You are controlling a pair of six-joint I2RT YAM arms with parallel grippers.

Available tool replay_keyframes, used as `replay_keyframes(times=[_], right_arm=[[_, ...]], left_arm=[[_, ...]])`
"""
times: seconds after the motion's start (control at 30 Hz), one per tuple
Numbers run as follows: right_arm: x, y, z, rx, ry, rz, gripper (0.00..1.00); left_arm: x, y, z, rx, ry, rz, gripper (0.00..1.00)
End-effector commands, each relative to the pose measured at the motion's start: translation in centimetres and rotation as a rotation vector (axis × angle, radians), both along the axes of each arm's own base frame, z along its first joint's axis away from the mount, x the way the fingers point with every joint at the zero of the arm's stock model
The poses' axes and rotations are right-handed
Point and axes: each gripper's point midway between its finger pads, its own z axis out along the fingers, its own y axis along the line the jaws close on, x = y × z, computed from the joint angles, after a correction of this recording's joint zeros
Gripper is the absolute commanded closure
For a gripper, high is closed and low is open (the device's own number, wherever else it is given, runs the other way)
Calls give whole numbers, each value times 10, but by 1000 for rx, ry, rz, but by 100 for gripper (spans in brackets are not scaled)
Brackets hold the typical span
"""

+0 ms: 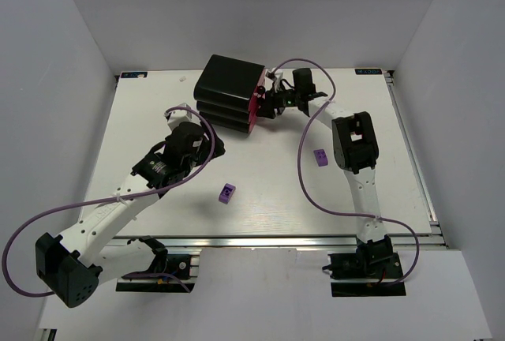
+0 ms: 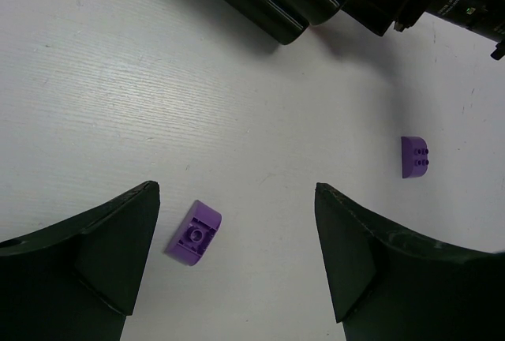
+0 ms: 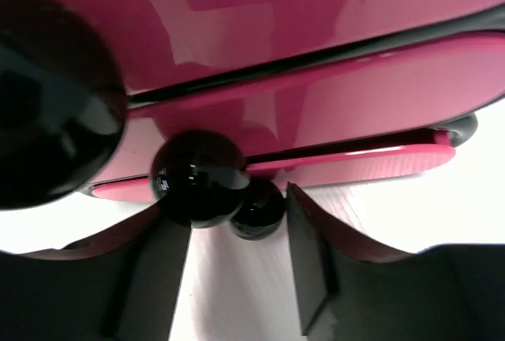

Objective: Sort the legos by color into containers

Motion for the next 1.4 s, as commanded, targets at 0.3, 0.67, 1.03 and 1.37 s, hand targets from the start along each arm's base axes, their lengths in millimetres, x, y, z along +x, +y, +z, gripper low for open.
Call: replay_keyframes(times=[0.3, 0.67, 1.03, 1.37], right_arm=[[13, -1, 9, 10, -76, -3, 71], [-11, -51, 11, -64, -54, -22, 78], [-27, -74, 23, -87, -12, -66, 74], [-43, -95, 54, -84, 4, -124, 19]], left_arm=[[0, -7, 8, -29, -13, -30, 11], [-9, -26, -27, 72, 88, -226, 11], [-17, -47, -75, 230, 208, -500, 11], [-45, -59, -132, 282, 386, -706, 10]])
